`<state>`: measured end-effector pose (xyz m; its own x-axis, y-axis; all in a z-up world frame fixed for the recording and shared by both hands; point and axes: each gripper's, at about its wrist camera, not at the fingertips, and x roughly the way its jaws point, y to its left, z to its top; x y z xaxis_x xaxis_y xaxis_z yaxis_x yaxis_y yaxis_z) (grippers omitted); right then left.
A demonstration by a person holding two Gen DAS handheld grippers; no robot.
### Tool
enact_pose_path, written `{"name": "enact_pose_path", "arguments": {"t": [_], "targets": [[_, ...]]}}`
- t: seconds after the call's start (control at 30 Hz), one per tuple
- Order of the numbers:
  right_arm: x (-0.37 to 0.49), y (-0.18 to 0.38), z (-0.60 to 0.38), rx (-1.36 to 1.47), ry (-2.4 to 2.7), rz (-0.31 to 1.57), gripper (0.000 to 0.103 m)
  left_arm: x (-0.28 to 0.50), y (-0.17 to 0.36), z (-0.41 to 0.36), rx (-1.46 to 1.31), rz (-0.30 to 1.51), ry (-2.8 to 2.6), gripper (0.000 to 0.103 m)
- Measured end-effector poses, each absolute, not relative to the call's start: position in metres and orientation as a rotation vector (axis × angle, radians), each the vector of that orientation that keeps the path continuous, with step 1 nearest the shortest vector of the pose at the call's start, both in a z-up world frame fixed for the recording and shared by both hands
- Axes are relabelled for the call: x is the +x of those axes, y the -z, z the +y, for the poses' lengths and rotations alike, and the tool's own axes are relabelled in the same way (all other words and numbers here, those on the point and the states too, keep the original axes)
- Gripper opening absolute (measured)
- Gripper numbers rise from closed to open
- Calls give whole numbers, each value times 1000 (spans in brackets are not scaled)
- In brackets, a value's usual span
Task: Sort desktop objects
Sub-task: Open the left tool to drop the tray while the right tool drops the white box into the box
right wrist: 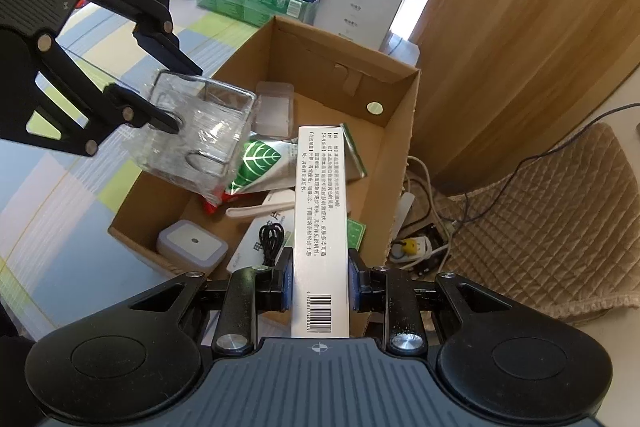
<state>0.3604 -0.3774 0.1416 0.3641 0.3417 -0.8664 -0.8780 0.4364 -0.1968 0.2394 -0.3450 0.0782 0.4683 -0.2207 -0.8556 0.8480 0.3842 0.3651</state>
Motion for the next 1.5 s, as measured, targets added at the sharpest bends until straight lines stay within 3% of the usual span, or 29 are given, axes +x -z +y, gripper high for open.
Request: {"name": "enact_pose_path", "arguments": {"t": [0.8,0.93,1.4,1.47,1.5], "targets": [[385,-114,-353,-752,-891,895,23,269,-38,-348,870,848,794,26],[386,-112,-351,-757,-890,899,23,272,-39,-345,847,839,784,38],[389,-114,-342,-663,-897,904,24,271,-44,-321,840,832,740,41],[392,-115,-340,-611,-892,914,31,270,-44,-316,816,831,727,50],[392,-116,-340,-600,-890,908,40,269,-45,-312,802,829,718,56]]}}
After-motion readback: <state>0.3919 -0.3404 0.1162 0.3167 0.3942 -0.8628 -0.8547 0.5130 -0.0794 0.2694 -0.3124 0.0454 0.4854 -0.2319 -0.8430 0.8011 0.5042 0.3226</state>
